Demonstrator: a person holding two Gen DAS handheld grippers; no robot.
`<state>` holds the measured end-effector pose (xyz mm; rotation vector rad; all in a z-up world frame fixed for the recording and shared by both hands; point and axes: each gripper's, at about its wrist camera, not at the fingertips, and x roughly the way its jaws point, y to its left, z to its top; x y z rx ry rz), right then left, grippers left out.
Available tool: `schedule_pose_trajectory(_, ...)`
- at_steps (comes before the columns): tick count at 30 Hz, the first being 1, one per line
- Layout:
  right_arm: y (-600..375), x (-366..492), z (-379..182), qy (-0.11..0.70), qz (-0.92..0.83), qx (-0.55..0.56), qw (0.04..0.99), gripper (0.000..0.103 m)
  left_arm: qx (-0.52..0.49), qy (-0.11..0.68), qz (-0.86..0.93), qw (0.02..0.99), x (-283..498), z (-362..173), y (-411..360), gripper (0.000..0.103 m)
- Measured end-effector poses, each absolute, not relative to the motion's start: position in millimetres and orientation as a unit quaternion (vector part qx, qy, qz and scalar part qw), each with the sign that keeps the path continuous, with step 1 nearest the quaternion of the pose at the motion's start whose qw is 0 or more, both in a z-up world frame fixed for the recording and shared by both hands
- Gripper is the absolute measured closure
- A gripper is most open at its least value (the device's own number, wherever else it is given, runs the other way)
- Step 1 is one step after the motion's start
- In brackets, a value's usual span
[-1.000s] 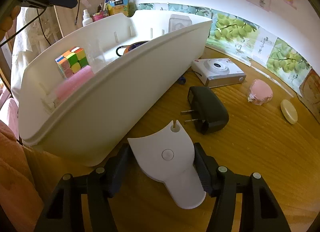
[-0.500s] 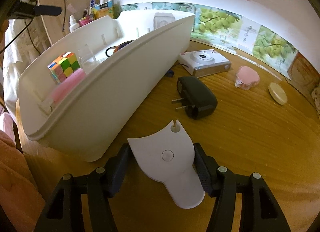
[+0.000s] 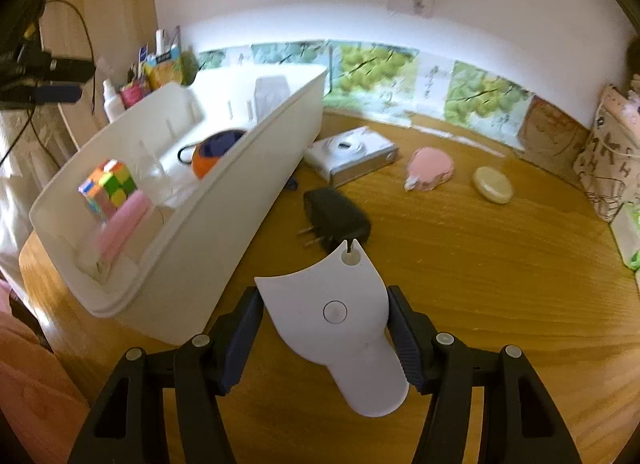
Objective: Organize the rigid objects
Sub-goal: 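Open the left tool over the tray while the right tool lowers the white holder in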
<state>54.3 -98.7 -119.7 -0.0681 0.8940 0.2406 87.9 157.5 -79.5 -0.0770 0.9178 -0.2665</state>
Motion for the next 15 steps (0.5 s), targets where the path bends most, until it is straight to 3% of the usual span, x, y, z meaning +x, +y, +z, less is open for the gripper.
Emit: schedule_pose_trajectory(15,-84.6,56.6,-57.7,0.362,0.13,-0.069,0.921,0.041,-0.067,0.425,-0.143,0.891,78.7,-75.4,163.6,0.027)
